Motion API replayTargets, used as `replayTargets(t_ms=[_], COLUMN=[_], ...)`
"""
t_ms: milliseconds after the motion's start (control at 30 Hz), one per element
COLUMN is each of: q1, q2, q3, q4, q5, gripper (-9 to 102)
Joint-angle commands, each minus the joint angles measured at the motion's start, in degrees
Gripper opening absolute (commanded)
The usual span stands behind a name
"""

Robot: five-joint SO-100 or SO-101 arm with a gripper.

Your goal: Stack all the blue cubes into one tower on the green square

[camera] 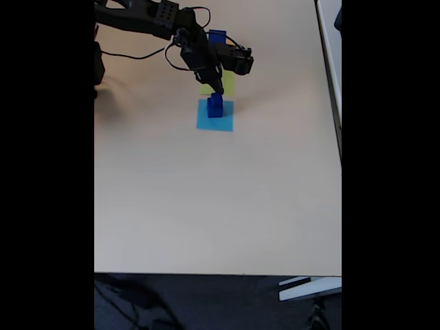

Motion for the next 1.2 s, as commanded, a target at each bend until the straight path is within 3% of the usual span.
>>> replayTargets(t_ms=[0,1167], q1=[0.4,1.2], q2=[6.3,8.4], q3=[-4.4,2.5], q4=[1.1,-1.5], q5=[-0.6,0.6], gripper=[0,0])
